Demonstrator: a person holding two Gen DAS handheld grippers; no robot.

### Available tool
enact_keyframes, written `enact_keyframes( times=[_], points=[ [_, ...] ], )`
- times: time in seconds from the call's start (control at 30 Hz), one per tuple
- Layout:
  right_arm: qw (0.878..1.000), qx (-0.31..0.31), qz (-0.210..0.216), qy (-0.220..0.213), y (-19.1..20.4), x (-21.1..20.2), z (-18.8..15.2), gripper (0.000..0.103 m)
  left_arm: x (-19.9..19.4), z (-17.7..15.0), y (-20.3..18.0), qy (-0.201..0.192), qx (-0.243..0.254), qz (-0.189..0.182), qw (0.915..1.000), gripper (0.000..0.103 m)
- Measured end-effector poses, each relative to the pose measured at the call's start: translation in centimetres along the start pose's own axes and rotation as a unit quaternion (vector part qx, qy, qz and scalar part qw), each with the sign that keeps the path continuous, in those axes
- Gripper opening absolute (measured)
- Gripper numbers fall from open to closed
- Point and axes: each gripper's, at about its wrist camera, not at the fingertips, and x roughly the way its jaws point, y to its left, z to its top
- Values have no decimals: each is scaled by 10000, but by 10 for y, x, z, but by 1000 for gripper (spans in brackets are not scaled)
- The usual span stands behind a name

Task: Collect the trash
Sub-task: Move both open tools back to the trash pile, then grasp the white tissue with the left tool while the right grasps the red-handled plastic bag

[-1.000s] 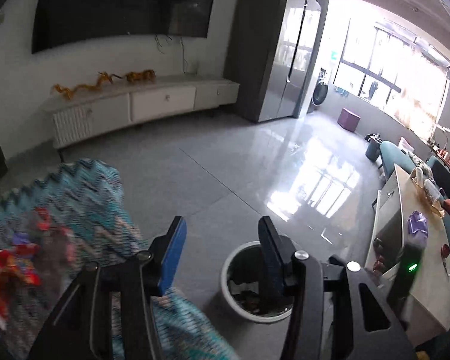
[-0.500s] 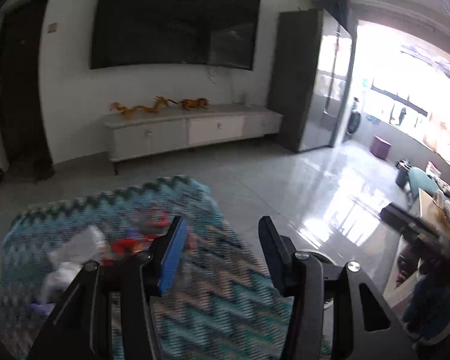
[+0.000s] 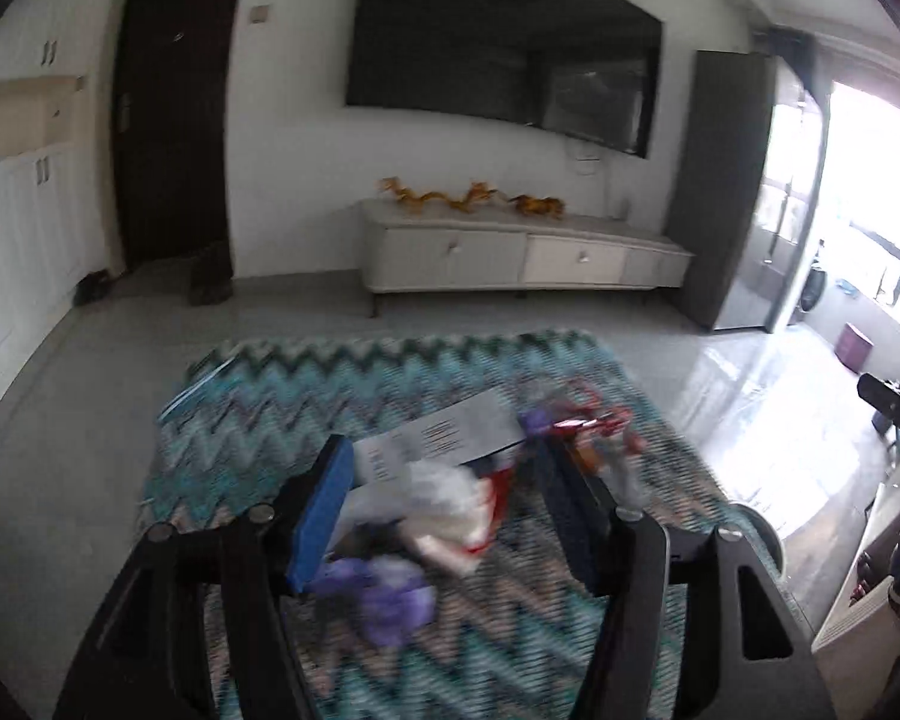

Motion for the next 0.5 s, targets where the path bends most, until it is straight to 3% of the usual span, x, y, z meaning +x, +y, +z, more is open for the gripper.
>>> enact_keyframes(
  times=[0.17, 0.5],
  points=[
    [9990, 75, 249, 356, 9, 42, -12, 50, 17, -15, 16, 266, -31, -94, 9996, 61],
    [9931, 110, 454, 1076, 10, 136, -35, 50, 77, -28, 6, 805, 4, -413, 9959, 61]
  ],
)
